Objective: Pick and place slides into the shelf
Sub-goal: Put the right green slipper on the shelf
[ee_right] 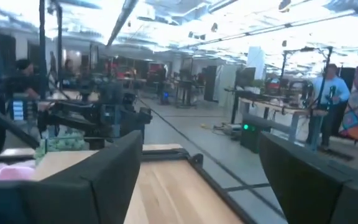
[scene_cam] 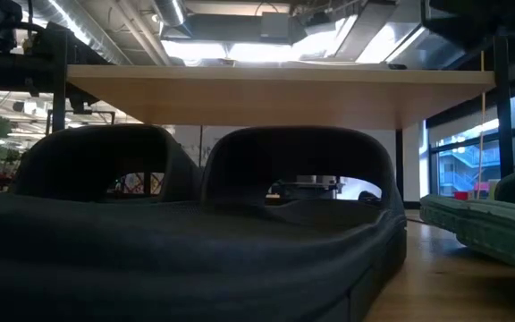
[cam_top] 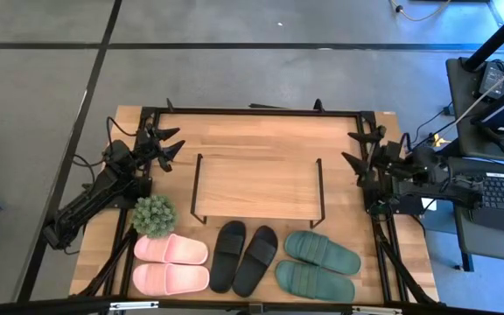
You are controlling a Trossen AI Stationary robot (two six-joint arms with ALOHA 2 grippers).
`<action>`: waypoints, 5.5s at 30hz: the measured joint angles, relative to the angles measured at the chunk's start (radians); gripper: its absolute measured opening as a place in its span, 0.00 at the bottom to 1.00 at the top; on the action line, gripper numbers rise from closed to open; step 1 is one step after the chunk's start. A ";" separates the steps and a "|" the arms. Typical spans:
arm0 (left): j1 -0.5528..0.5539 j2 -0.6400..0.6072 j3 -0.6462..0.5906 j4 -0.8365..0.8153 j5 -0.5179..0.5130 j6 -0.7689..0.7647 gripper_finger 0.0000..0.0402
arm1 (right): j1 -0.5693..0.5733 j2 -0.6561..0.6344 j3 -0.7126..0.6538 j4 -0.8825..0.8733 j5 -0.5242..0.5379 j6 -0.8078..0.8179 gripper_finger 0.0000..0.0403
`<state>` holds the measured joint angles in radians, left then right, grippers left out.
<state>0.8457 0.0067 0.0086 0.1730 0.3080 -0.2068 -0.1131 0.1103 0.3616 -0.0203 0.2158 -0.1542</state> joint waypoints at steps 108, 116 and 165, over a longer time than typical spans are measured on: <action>0.000 0.000 0.000 -0.119 -0.013 0.026 0.64 | 1.181 1.689 0.614 -0.759 0.726 0.440 0.79; 0.000 0.000 0.000 -0.119 -0.013 0.026 0.64 | 1.176 1.689 0.614 -0.754 0.719 0.564 0.79; 0.000 0.000 0.000 -0.119 -0.012 0.026 0.63 | 1.175 1.689 0.614 -0.777 0.718 0.615 0.78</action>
<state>0.8459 0.0067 0.0086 0.0540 0.2958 -0.1805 1.0622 1.7996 0.9756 -0.7976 0.9340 0.4611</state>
